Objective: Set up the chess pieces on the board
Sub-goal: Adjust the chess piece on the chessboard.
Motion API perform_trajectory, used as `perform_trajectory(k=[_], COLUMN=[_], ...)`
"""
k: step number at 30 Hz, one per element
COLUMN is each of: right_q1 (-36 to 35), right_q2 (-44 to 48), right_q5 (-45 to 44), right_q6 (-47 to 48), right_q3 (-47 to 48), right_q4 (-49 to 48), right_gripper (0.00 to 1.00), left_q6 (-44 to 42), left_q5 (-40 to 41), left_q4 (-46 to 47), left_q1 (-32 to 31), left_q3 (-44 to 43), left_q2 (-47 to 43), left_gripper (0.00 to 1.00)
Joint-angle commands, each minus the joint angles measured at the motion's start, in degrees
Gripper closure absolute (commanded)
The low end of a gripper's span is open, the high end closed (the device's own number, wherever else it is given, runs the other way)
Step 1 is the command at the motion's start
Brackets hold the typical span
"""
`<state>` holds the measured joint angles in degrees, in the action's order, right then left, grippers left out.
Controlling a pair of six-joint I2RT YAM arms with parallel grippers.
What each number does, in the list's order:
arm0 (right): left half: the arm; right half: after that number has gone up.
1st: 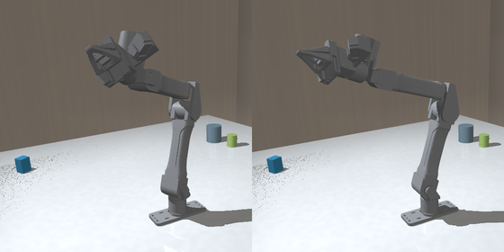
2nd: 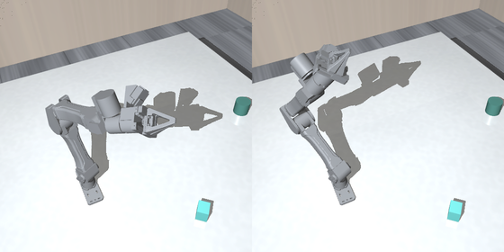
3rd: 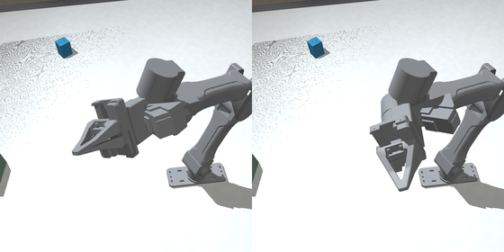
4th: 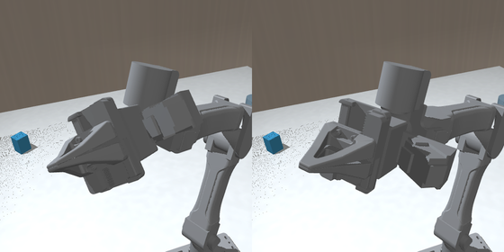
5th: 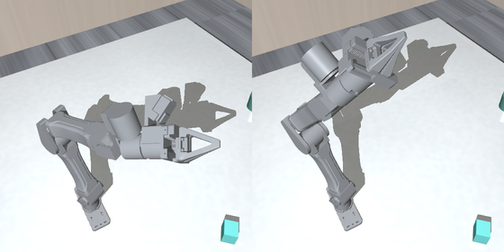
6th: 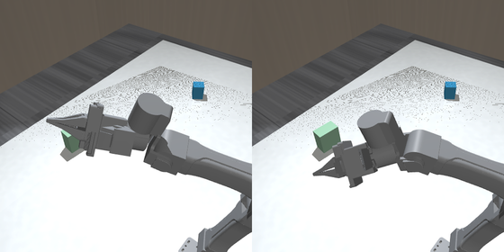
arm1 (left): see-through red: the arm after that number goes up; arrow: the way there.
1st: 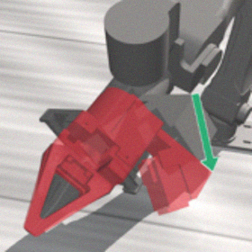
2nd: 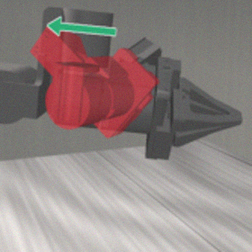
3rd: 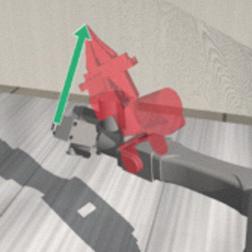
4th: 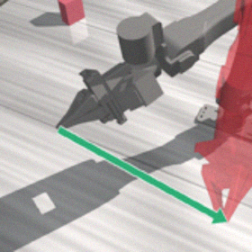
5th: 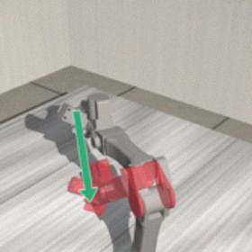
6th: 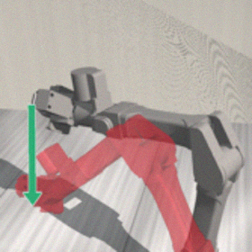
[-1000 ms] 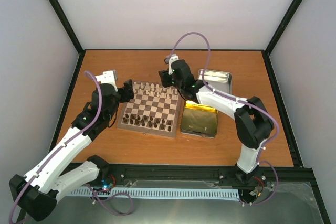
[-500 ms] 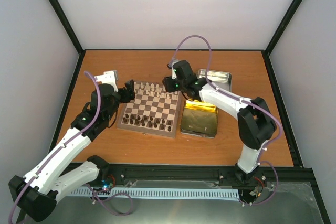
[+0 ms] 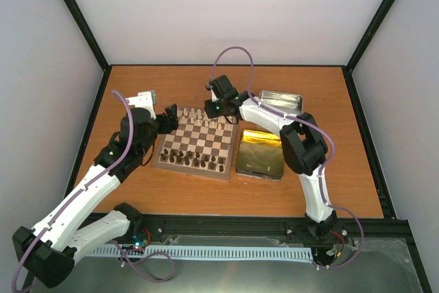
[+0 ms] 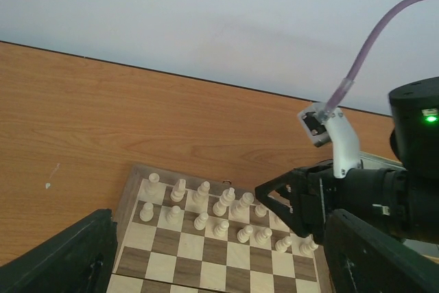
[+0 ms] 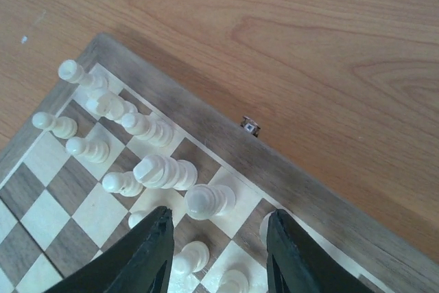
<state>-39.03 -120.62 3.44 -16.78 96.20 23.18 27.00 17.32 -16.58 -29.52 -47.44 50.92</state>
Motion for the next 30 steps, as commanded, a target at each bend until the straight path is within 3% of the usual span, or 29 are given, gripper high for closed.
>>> perform_trajectory(k=[1, 24, 30], right_q1=[-0.63, -1.66, -1.84], right_q2=[-3.11, -7.38, -5.75], right_q5=[-0.41, -5.9, -4.19], right_q6=[1.0, 3.67, 3.97], right_q3=[4.1, 8.61, 8.53], right_q4=[3.09, 5.98, 5.38], right_gripper=[0.62, 0.65, 0.61], left_q6=[-1.39, -1.52, -1.57], left_q5=[-0.7, -1.02, -0.94], left_q4=[0.01, 0.14, 0.05], left_q1=[0.07, 0.07, 0.1], left_q3=[-2.52, -2.29, -2.44], left_q2=[0.44, 0.69, 0.34], left_gripper=[0.17, 0.17, 0.17])
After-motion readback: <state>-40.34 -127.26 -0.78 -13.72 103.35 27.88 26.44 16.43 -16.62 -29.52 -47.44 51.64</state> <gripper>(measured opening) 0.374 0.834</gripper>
